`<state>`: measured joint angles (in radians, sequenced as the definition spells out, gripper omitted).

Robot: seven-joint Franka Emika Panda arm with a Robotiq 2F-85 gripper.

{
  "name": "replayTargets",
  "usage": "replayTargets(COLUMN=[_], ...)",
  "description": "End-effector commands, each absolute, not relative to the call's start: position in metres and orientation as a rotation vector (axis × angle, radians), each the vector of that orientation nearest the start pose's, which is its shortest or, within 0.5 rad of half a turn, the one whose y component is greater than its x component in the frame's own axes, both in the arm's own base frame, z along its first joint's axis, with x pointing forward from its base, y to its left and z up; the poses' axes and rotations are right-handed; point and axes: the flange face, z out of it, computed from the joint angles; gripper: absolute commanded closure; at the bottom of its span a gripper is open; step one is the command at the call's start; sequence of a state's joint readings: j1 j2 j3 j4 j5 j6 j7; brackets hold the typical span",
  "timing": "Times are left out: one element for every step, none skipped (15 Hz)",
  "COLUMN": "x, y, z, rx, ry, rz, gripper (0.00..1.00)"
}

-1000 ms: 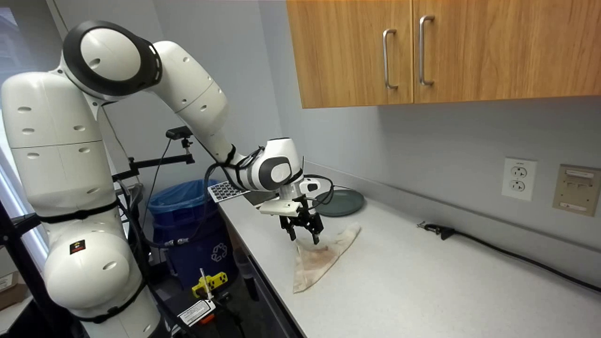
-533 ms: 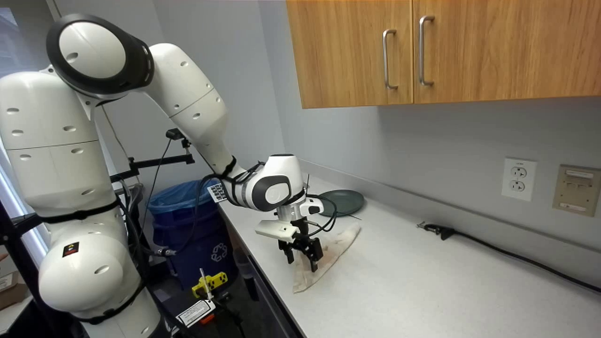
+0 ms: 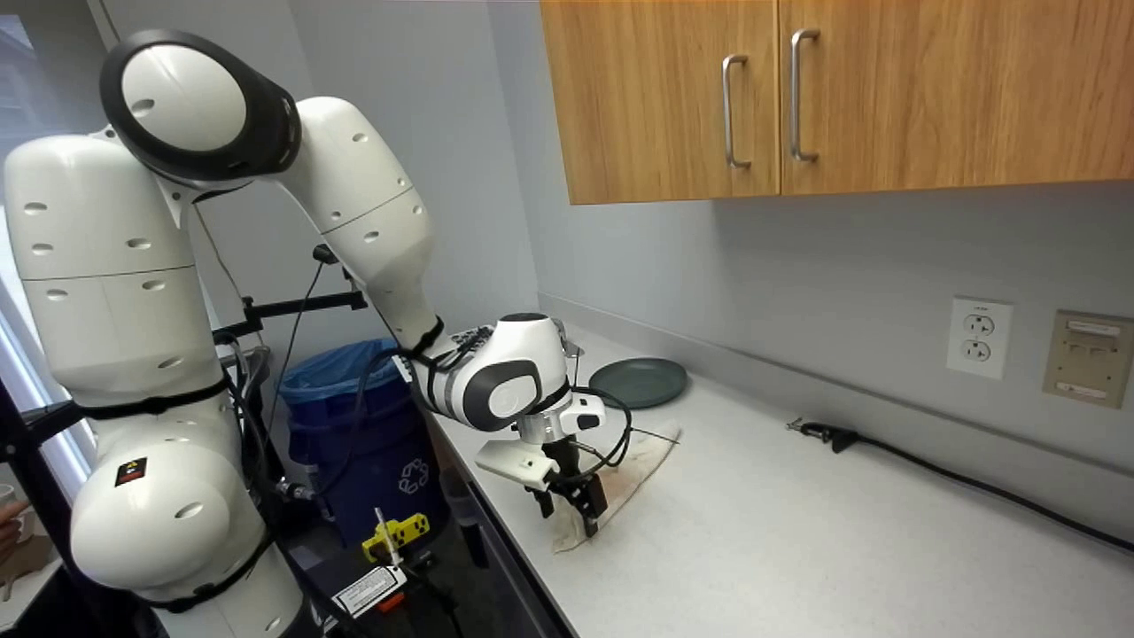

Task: Fold the towel in triangles twice

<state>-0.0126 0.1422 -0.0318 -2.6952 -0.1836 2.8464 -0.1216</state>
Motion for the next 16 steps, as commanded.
replayTargets(x=[0.405, 0.405, 0.405, 0.405, 0.405, 0.405, 0.406, 0.407, 0.408, 0.409, 0.41, 0.411, 0.412, 0.414, 0.416, 0.418], y=[-0.019, -0.02, -0.021, -0.021, -0.02, -0.018, -0.016, -0.015, -0.013, -0.012, -0.011, -0.01, -0.008, -0.008, -0.009, -0.01], z=[0.172, 0.169, 0.166, 0.162, 0.16, 0.157, 0.155, 0.153, 0.152, 0.151, 0.15, 0.15, 0.151, 0.152, 0.153, 0.153], rx=[-3.176, -3.176, -3.177, -3.175, -3.174, -3.17, -3.168, -3.166, -3.163, -3.162, -3.162, -3.162, -3.163, -3.165, -3.167, -3.17], ry=[-0.385, -0.381, -0.376, -0.369, -0.365, -0.359, -0.358, -0.357, -0.356, -0.356, -0.358, -0.359, -0.364, -0.362, -0.354, -0.348], rz=[-0.031, -0.027, -0.023, -0.017, -0.011, -0.004, -0.001, 0.0, 0.002, 0.004, 0.005, 0.005, 0.001, -0.003, -0.008, -0.015], gripper=[0.0, 0.0, 0.0, 0.0, 0.0, 0.0, 0.0, 0.0, 0.02, 0.12, 0.27, 0.32, 0.41, 0.48, 0.55, 0.63])
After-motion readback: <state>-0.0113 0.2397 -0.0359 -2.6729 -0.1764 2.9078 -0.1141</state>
